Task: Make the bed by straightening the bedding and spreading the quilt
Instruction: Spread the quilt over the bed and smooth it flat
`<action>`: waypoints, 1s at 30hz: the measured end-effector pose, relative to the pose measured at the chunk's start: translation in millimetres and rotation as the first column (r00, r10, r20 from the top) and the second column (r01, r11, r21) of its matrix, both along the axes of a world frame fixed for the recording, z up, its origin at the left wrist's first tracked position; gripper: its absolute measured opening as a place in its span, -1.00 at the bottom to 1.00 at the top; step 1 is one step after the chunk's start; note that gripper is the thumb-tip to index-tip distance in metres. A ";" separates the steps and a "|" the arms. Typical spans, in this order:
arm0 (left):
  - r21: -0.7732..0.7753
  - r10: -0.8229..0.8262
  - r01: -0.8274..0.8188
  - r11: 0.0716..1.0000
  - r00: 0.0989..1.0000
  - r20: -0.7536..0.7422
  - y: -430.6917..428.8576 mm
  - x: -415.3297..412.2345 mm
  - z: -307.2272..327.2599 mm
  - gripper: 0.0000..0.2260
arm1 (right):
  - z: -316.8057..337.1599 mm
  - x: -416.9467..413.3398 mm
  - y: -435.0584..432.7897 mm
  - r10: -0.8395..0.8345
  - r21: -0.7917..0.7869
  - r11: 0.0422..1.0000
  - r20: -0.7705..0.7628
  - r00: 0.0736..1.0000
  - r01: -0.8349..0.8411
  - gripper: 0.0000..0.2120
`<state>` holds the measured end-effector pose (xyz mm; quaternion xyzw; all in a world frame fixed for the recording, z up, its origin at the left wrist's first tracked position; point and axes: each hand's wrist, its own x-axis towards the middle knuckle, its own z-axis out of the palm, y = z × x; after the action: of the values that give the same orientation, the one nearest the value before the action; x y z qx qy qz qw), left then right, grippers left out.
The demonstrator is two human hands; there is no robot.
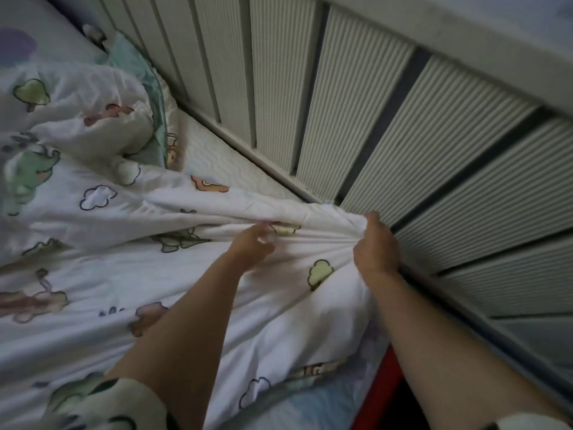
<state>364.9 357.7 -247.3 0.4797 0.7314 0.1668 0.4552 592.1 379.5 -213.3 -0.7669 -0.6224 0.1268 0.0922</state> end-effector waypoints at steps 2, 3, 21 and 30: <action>-0.002 -0.043 0.043 0.999 0.999 0.018 1.3 13.9 1.1 -0.50 | 6.4 28.6 7.7 -0.023 0.001 1.000 0.123 0.992 0.023 -0.52; -0.010 -0.054 0.054 0.998 0.998 0.023 1.7 18.3 1.0 -0.45 | 4.5 38.5 9.9 -0.040 -0.040 0.998 0.103 0.994 0.045 -0.47; -0.033 -0.423 0.440 0.898 0.838 -0.346 -47.7 53.4 -5.3 -0.32 | -17.4 38.4 -91.8 -0.584 -0.655 0.707 -0.330 0.741 0.266 -0.08; -0.179 -0.478 0.447 0.877 0.764 -0.433 -91.7 22.1 4.8 -0.62 | -9.8 30.3 -115.8 -0.277 -0.228 0.954 -0.434 0.857 0.193 -0.23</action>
<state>387.0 266.1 -242.5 0.6554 0.6828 -0.0943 0.3089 622.4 263.7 -223.2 -0.7900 -0.4702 0.3478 0.1840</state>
